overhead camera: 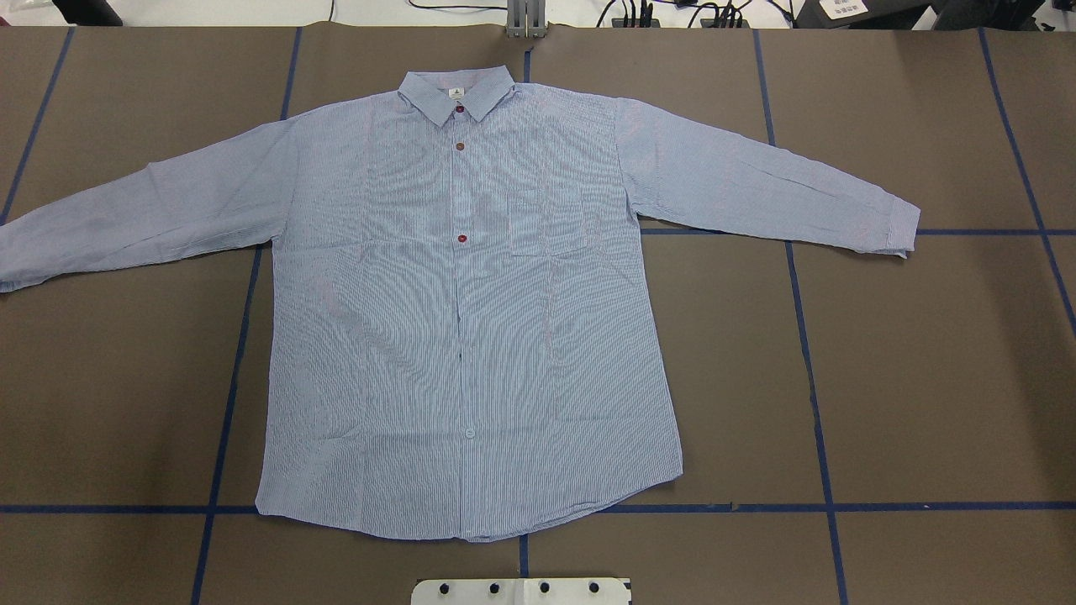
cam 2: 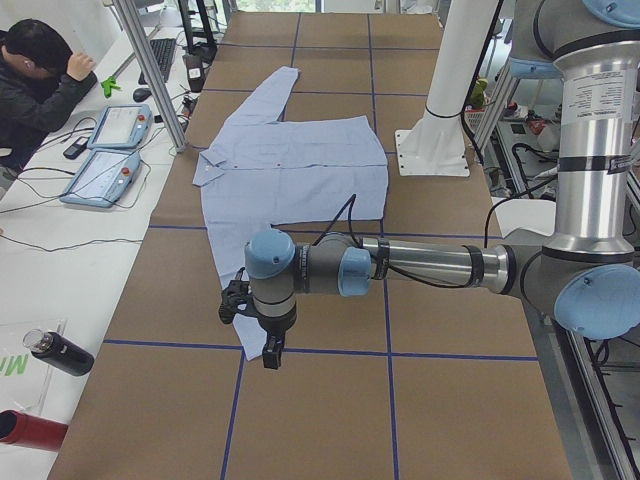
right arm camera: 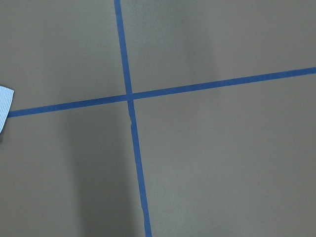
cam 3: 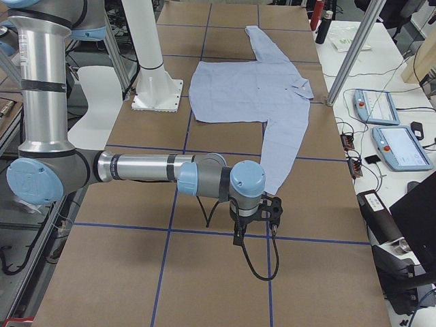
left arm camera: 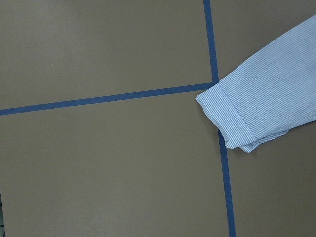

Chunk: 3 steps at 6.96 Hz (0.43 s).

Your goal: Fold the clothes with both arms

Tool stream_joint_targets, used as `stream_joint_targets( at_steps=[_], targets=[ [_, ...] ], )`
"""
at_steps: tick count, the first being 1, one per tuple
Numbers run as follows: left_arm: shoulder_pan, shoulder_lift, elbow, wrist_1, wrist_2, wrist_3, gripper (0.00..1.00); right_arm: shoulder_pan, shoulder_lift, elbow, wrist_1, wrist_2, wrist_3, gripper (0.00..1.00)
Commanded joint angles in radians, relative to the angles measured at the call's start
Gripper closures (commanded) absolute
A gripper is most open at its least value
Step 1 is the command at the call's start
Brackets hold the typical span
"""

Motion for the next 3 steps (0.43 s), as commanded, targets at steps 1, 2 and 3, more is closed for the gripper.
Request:
stream_joint_targets(
  at_steps=[1, 2, 3],
  targets=[
    [-0.001, 0.012, 0.007, -0.003, -0.07, 0.0, 0.0, -0.005, 0.0, -0.001, 0.001, 0.0, 0.0, 0.0],
    [-0.001, 0.012, 0.005, -0.003, -0.071, 0.001, 0.0, -0.009, 0.0, -0.003, 0.001, 0.0, 0.002, 0.0],
    [-0.001, 0.009, -0.002, -0.006, -0.069, 0.0, 0.0, -0.011, 0.0, -0.001, 0.005, -0.001, 0.0, 0.0]
  ],
)
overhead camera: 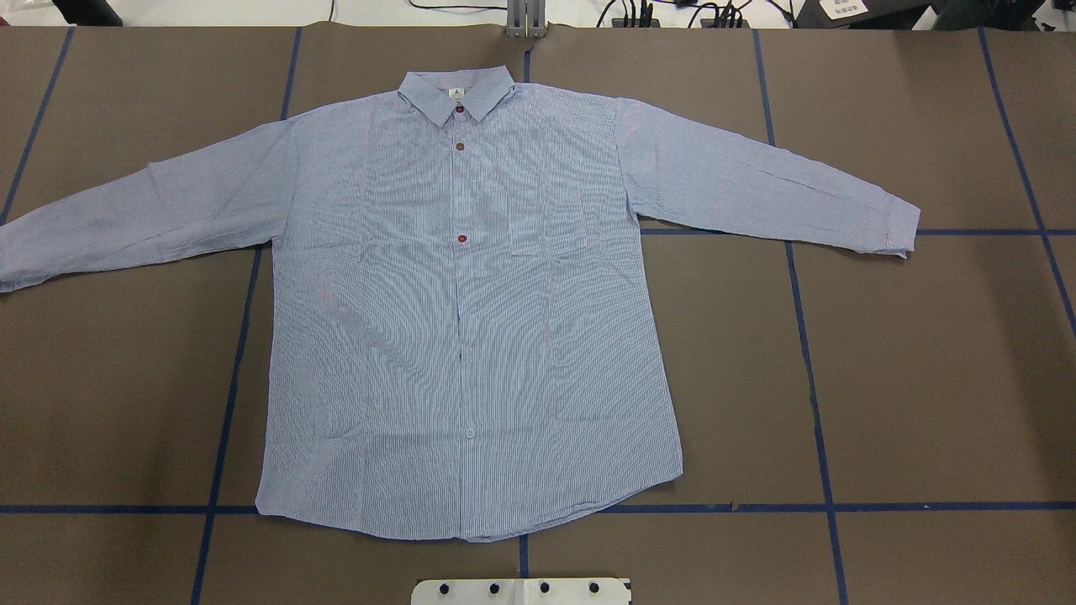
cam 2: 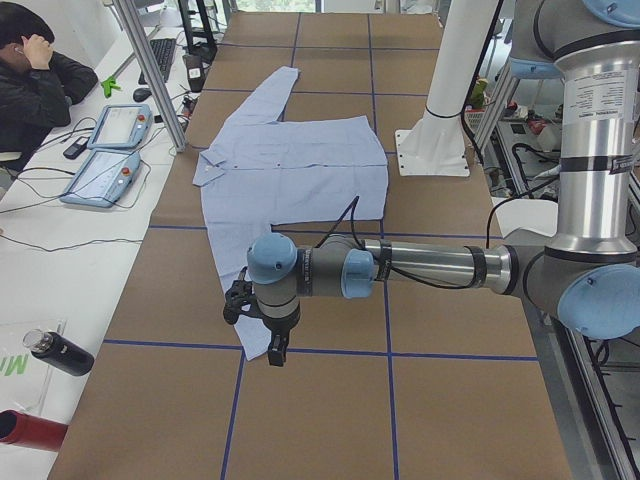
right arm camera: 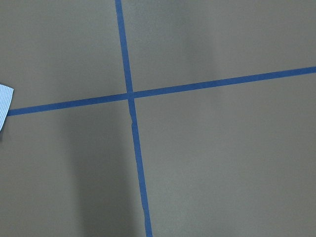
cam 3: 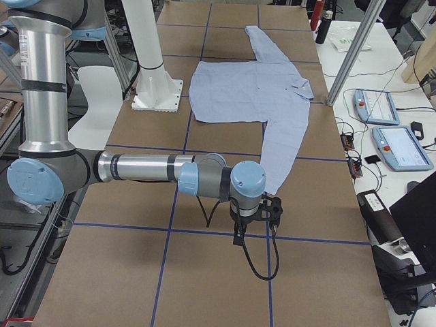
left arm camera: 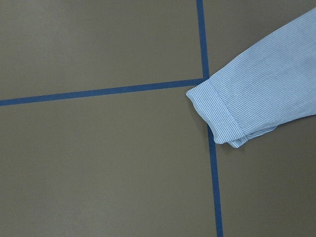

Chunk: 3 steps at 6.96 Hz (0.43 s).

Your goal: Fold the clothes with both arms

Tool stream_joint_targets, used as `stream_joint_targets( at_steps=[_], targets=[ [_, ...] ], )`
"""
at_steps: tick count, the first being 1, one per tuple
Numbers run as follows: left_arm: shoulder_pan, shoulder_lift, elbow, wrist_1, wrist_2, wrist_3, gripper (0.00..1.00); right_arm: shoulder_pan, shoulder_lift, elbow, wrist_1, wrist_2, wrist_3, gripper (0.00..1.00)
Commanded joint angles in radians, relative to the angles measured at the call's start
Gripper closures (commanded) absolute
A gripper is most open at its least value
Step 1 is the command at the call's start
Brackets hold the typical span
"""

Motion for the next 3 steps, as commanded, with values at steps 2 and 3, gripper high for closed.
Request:
stream_joint_targets(
  at_steps=[2, 3],
  targets=[
    [0.0, -0.022, -0.055, -0.015, 0.003, -0.001, 0.0, -0.059, 0.011, 0.016, 0.023, 0.0, 0.002, 0.0],
    [0.0, -0.024, -0.098, -0.019, -0.006, 0.0, 0.0, -0.128, 0.015, 0.018, 0.134, -0.001, 0.005, 0.0]
  ],
)
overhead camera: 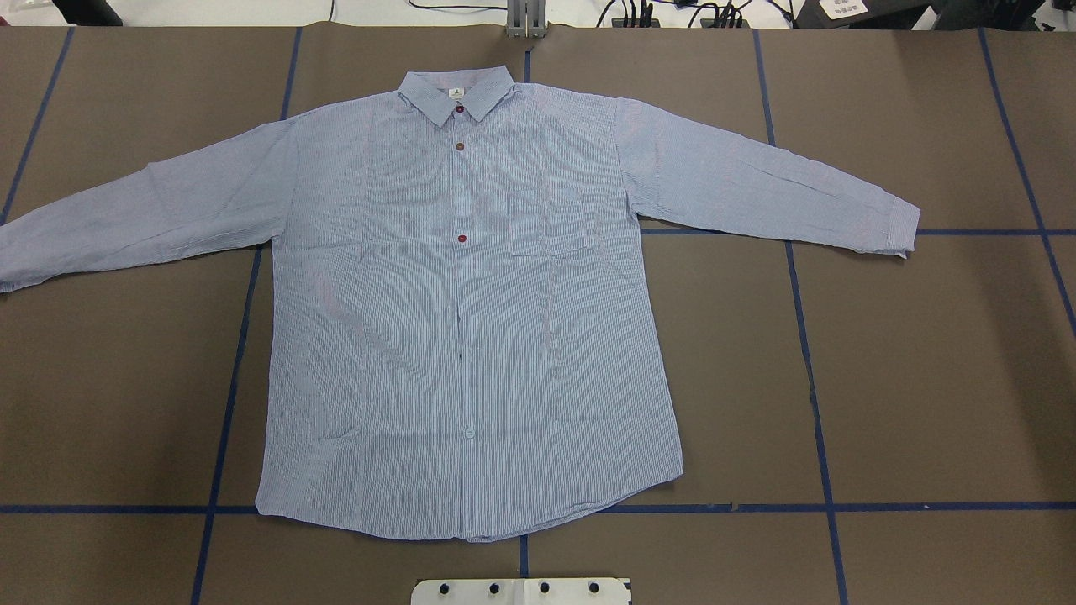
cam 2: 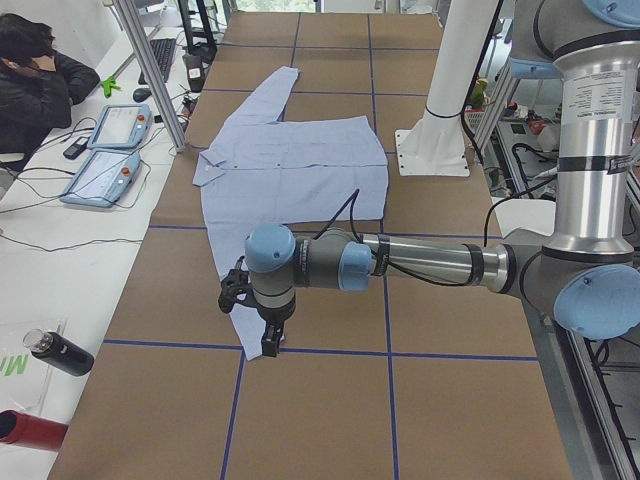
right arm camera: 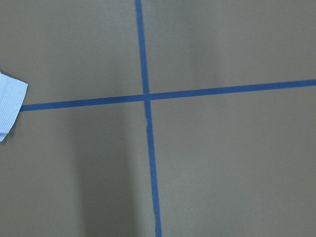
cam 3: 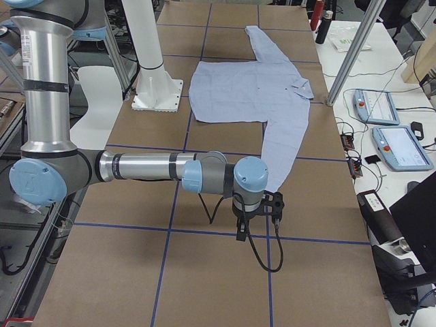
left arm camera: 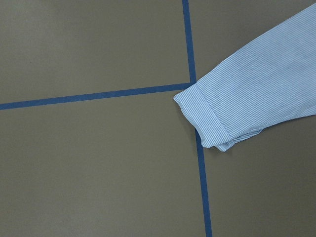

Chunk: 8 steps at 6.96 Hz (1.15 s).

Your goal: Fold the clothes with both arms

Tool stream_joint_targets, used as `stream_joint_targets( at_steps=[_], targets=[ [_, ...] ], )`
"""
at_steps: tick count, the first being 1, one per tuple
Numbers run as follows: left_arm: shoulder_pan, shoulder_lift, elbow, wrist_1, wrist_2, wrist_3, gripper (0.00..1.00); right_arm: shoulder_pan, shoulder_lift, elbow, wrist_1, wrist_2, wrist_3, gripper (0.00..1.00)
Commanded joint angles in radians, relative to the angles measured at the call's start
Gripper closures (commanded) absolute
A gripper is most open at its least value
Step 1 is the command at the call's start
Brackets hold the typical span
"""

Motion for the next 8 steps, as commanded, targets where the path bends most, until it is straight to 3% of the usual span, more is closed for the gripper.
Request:
stream_joint_targets(
  at_steps=[1, 3, 5, 7, 8],
  targets=[
    [0.002, -0.008, -0.08, -0.005, -0.004, -0.002, 0.0, -0.113, 0.005, -0.002, 0.188, 0.003, 0.003, 0.0],
    [0.006, -0.025, -0.016, -0.139, -0.006, 0.001, 0.0, -0.195, 0.022, -0.078, 0.397, 0.0, 0.008, 0.0],
    [0.006, -0.026, 0.073, -0.307, -0.004, -0.033, 0.0, -0.329, 0.141, -0.153, 0.45, -0.008, 0.197, 0.0],
    [0.006, -0.031, 0.095, -0.321, -0.007, -0.134, 0.0, -0.421, 0.195, -0.251, 0.66, -0.034, 0.303, 0.0],
    [0.006, -0.031, 0.099, -0.324, -0.021, -0.207, 0.0, -0.476, 0.209, -0.31, 0.753, -0.095, 0.407, 0.0]
  ],
)
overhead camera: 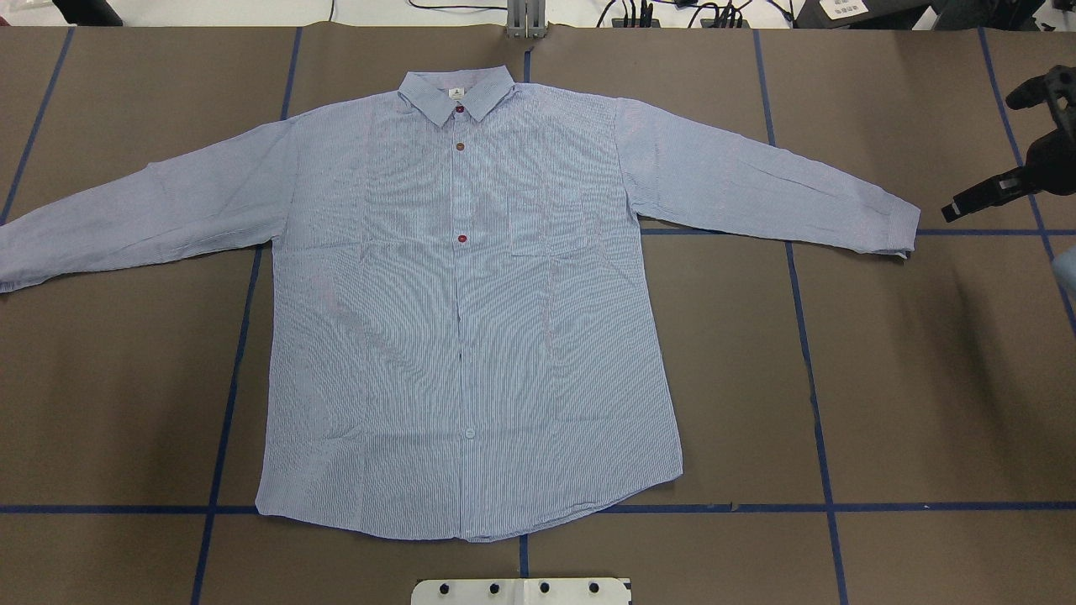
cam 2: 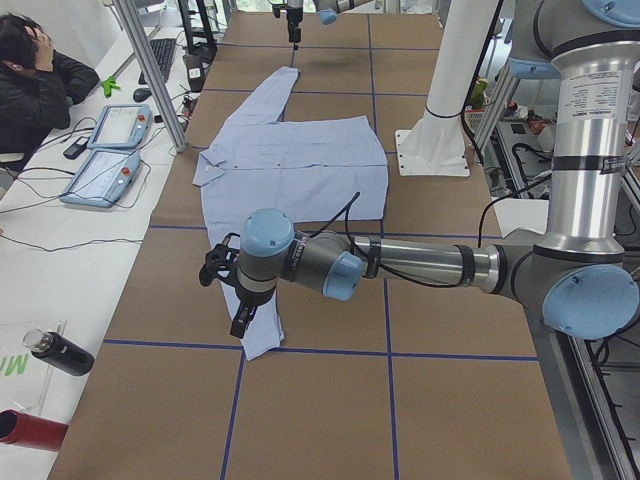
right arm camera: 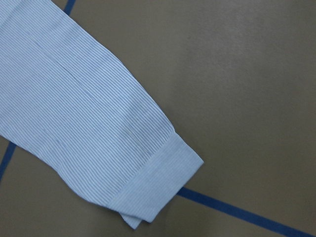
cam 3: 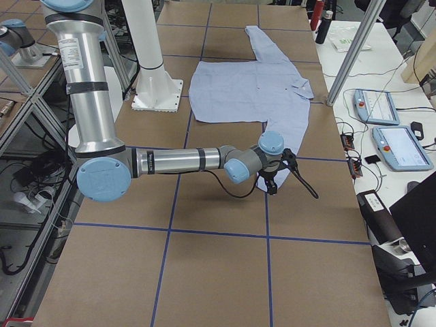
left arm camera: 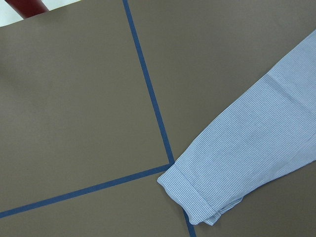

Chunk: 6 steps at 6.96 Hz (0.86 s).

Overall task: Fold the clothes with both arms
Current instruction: 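Reach the right gripper to the cuff of the sleeve nearest it and grasp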

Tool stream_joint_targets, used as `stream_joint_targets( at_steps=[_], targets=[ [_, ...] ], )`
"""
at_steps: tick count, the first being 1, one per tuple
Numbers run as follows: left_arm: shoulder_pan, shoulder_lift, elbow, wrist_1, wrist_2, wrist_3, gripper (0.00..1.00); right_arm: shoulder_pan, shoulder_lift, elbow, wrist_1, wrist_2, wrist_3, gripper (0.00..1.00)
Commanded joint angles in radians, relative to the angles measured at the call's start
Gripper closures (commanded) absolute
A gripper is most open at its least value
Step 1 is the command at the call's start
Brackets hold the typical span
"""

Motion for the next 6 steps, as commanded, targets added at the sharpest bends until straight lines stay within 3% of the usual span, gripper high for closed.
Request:
stream_joint_targets(
  at_steps=[1, 6],
  targets=[
    [0.0, -0.001, 0.014, -0.008, -0.028, -0.096, 0.0, -0.098, 0.049, -0.127, 0.147, -0.075, 0.164, 0.0],
    [0.0, -0.002, 0.014, -0.011, -0.028, -0.095, 0.0, -0.152, 0.073, -0.167, 0.135, -0.075, 0.216, 0.05]
  ],
)
